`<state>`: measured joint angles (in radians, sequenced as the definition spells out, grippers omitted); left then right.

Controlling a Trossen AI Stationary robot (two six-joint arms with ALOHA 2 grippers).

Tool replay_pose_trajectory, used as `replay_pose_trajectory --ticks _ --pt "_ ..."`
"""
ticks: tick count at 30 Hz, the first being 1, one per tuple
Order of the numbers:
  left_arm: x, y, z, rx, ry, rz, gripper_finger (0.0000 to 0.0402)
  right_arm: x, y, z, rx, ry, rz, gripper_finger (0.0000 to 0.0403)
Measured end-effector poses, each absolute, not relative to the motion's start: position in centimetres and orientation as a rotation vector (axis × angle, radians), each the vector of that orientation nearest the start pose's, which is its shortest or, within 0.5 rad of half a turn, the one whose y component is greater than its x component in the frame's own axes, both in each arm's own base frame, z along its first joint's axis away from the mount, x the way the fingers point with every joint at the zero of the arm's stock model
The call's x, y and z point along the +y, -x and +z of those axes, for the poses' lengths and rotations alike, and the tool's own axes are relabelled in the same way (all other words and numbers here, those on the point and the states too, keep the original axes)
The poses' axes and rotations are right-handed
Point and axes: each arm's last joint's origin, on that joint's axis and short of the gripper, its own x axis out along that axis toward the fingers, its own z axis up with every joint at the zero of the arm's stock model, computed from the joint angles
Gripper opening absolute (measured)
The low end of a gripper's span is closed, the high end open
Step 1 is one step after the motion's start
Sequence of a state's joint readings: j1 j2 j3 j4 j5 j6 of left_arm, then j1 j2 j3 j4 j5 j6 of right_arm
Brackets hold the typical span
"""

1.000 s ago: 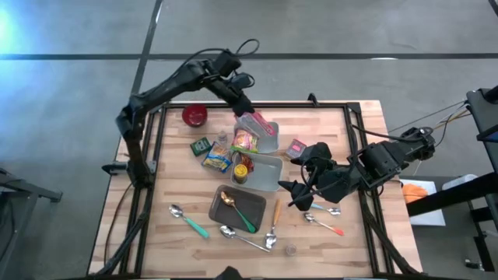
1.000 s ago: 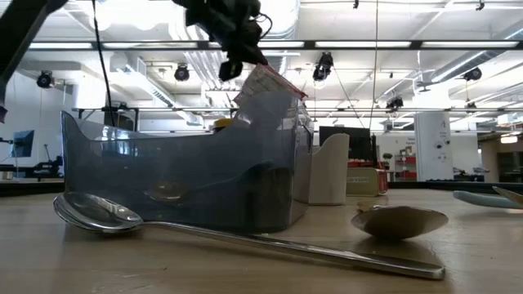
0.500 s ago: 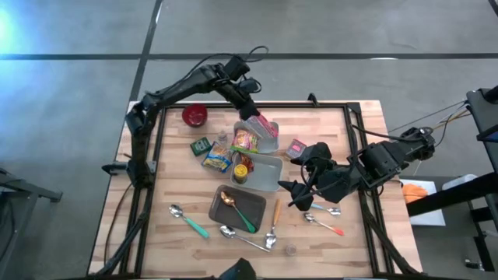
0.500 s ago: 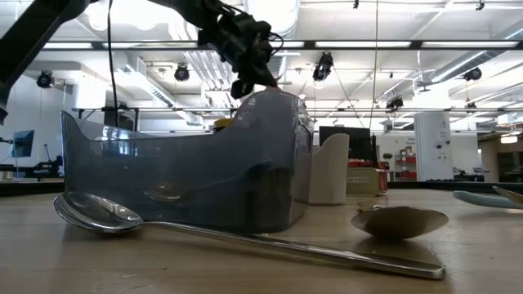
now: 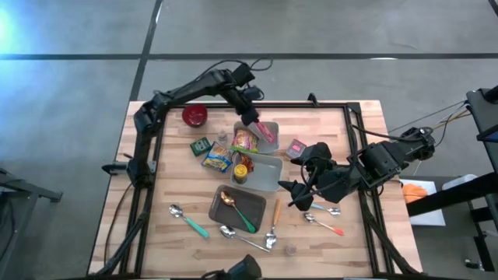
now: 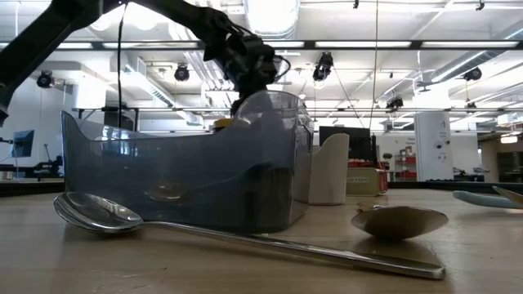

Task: Pick & Place Food Item
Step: Put the red noodle pack into the top gray bin

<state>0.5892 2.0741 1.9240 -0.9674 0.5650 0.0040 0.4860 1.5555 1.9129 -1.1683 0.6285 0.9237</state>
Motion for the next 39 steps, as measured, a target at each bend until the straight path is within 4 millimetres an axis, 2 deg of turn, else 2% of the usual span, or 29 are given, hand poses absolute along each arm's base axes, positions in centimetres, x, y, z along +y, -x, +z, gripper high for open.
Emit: replay_pose_trajectory --ticks 15,36,39 --pt "21.9 -35.4 22.7 1.114 0.735 0.047 0.0 11.9 -26.2 44.3 0.558 -0.456 -0.428 0.0389" --pt "21.6 -34.9 22.9 1.135 0.828 0.126 0.0001 11.9 -26.2 44.3 0.557 -0.457 -0.428 0.0389" --pt "21.5 -34.8 22.9 1.15 0.844 0.13 0.0011 11.9 -26.2 44.3 0.557 -0.457 -0.428 0.0389"
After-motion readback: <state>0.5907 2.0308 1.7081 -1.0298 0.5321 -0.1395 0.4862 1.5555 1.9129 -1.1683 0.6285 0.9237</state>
